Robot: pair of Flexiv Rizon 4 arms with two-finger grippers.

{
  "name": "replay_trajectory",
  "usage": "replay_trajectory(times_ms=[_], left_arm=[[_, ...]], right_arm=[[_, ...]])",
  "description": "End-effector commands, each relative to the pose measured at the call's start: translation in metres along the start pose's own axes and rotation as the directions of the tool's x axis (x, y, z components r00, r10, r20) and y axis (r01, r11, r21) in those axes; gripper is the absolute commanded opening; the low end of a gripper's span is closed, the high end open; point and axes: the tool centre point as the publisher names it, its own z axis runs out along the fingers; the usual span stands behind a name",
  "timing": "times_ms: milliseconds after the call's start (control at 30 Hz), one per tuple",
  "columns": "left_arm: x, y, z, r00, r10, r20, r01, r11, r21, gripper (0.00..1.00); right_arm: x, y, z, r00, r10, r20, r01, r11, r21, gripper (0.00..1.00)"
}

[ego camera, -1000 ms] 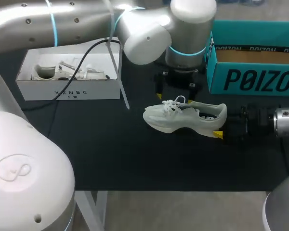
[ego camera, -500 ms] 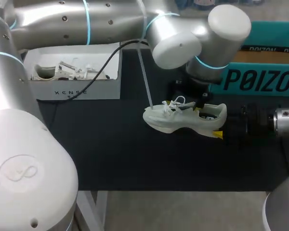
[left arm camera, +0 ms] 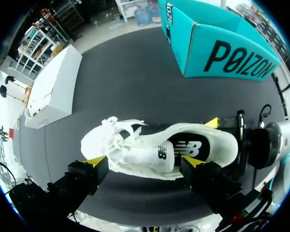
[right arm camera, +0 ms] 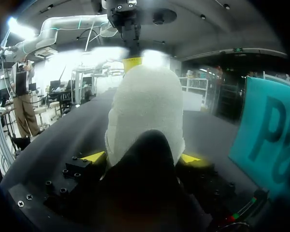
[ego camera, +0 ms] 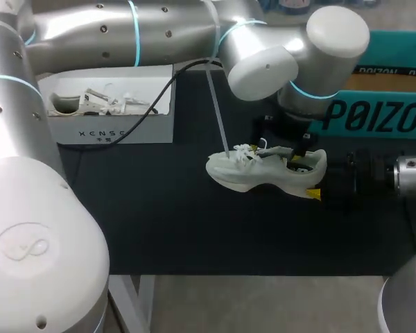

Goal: Take the shoe out of the shoebox, open the shoe tongue, remove and reinsert the insole, then place the shoe into the shoebox

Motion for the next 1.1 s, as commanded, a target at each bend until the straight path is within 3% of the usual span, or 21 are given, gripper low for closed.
replay_trajectory(times_ms=[33, 700, 767, 833, 867, 1100], left_arm=[[0.004, -0.001, 0.008, 1.0, -0.001, 0.015, 0.001, 1.0, 0.004, 1.0], [0.012, -0.001, 0.03, 1.0, -0.007, 0.029, 0.007, 1.0, -0.017, 1.0], [0.012, 0.0, 0.029, 1.0, -0.004, 0.031, 0.004, 1.0, -0.016, 0.41], [0.012, 0.002, 0.027, 0.999, 0.0, 0.032, 0.0, 1.0, -0.014, 0.05], [0.012, 0.002, 0.027, 0.999, 0.001, 0.033, -0.001, 1.0, -0.014, 0.0], [0.01, 0.004, 0.025, 0.999, -0.001, 0.046, 0.002, 1.0, -0.009, 0.0]], right_arm=[[0.001, -0.003, 0.002, 1.0, 0.0, 0.002, 0.0, 1.0, 0.001, 0.0], [0.001, -0.003, 0.002, 1.0, 0.0, 0.002, 0.0, 1.0, 0.001, 0.0], [0.001, -0.003, 0.002, 1.0, 0.0, 0.002, 0.0, 1.0, 0.001, 0.0], [0.001, -0.003, 0.002, 1.0, 0.0, 0.002, 0.0, 1.0, 0.001, 0.0], [0.001, -0.003, 0.002, 1.0, 0.0, 0.002, 0.0, 1.0, 0.001, 0.0], [0.001, -0.003, 0.002, 1.0, 0.0, 0.002, 0.0, 1.0, 0.001, 0.0]])
